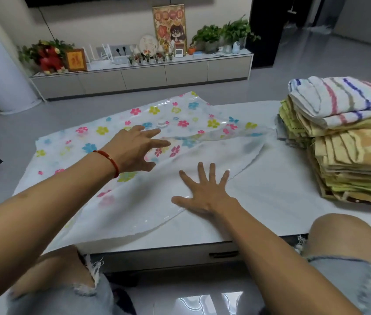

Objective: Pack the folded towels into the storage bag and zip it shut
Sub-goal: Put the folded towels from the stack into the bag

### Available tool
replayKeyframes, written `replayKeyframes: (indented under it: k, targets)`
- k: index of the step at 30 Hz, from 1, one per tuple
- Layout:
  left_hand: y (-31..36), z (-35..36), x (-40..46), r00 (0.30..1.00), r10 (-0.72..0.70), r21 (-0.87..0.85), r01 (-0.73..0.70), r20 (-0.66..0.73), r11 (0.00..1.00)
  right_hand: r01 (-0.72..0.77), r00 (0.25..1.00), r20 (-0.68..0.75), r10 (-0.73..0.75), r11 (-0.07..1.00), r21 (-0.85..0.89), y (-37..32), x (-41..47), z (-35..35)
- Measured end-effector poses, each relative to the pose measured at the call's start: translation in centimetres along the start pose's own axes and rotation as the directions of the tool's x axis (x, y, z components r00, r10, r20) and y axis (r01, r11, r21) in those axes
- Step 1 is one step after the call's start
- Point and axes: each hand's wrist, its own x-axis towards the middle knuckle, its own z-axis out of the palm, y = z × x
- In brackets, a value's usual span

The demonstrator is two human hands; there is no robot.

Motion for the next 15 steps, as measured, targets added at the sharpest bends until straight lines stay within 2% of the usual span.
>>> replayKeyframes:
  k: [2, 4, 7, 9, 11, 13, 15]
  targets:
    - [-0.1, -0.2, 0.1, 0.999, -0.025, -0.078, 0.027, 0.028, 0.997, 0.035, 0.999, 0.04, -0.037, 0.999, 0.032, 0.5, -0.2, -1.0]
    - [-0.3, -0.1, 0.1, 0.998, -0.045, -0.161, 0.05, 0.032, 0.986, 0.064, 0.998, -0.009, -0.063, 0.994, 0.091, 1.3, -1.1, -2.4]
    - [-0.7, 0.5, 0.1, 0.997, -0.079, -0.308, 0.081, 0.021, 0.948, 0.131, 0.942, -0.332, -0.05, 0.965, 0.226, 4.0, -3.7, -5.7]
    - [-0.4, 0.7, 0.7, 0.994, -0.108, -0.376, 0.101, 0.002, 0.921, 0.128, 0.829, -0.558, 0.043, 0.956, 0.263, 7.0, -6.0, -9.0]
    - [0.3, 0.2, 1.8, 0.992, -0.123, -0.415, 0.104, -0.019, 0.904, 0.057, 0.666, -0.73, 0.156, 0.965, 0.258, 11.0, -7.8, -13.0]
    - [1.2, -0.3, 3.0, 0.989, -0.139, -0.448, 0.1, -0.055, 0.888, -0.101, 0.523, -0.804, 0.283, 0.957, 0.272, 15.6, -8.7, -17.2]
    - [2.0, -0.9, 4.0, 0.98, -0.175, -0.487, 0.108, -0.095, 0.867, -0.328, 0.462, -0.793, 0.397, 0.907, 0.263, 20.3, -8.7, -20.6]
